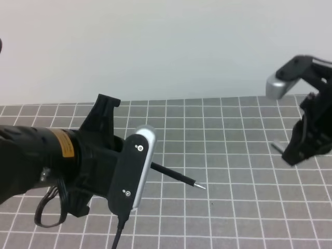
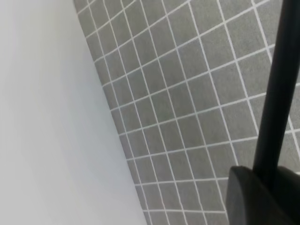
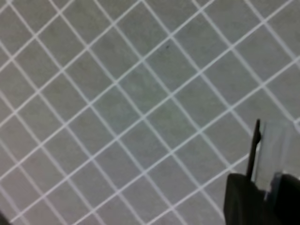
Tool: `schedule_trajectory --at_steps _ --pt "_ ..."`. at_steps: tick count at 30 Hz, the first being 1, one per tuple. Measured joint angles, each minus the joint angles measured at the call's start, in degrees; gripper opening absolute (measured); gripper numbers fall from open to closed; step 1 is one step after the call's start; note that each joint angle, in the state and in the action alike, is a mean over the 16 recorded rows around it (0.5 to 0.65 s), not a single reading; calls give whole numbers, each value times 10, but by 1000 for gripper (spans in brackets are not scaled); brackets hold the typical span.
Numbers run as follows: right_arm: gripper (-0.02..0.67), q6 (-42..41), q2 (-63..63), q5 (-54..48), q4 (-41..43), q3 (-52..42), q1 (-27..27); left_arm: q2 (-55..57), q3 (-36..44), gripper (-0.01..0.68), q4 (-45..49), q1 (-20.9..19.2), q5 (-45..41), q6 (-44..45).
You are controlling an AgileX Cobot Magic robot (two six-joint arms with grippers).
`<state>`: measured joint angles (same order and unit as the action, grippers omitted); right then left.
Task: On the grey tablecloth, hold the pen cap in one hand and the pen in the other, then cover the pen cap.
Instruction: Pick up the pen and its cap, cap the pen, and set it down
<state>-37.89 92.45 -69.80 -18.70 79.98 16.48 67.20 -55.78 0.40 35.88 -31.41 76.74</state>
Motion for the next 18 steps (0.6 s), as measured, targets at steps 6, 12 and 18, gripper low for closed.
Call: schedule_trajectory --at_steps 6,12,18 --pt "93 -27 -17 1 -38 -45 0 4 15 1 29 3 28 -37" --pt "93 -44 -32 1 -63 -71 12 8 50 1 58 6 94 -60" --pt "93 -40 -34 2 -41 -74 46 9 100 1 72 9 193 -67"
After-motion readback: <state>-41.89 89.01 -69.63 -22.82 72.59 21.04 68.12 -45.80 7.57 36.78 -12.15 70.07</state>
